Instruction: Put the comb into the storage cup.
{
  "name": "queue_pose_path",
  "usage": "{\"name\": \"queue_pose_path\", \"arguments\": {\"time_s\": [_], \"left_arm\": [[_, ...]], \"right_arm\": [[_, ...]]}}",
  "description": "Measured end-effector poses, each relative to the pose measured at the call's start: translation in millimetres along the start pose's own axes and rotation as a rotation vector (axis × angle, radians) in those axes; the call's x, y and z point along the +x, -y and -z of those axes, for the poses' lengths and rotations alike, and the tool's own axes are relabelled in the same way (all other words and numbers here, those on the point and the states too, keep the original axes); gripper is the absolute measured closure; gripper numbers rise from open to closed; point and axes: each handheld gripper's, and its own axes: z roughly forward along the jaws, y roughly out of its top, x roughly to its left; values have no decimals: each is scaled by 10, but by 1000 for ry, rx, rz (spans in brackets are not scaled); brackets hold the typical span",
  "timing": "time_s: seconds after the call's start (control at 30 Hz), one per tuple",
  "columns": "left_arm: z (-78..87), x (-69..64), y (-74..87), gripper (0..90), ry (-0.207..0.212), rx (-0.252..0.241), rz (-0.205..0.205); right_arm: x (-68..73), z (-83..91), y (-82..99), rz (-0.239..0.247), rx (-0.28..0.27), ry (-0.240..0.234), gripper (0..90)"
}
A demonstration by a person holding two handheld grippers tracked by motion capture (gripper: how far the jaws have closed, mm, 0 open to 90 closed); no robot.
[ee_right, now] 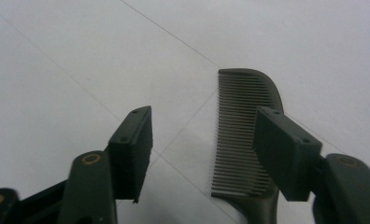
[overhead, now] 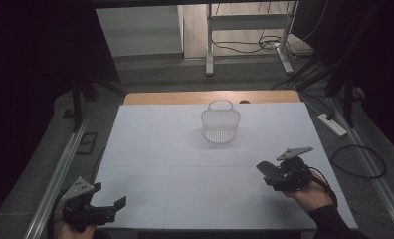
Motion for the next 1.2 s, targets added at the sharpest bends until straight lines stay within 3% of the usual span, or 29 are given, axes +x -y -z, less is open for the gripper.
{"name": "queue_pose_path", "arguments": {"time_s": [0.33, 0.7, 1.2], "left_arm": [[-8, 12, 1, 0, 12, 6, 7], [-11, 20, 1, 0, 18, 7, 12], [-11, 29, 1, 0, 24, 8, 19]], "right_arm": [[26, 110, 127, -16, 15, 25, 173], [-20, 225, 314, -42, 29, 74, 24], [-122, 435, 544, -150, 19, 110, 0]]}}
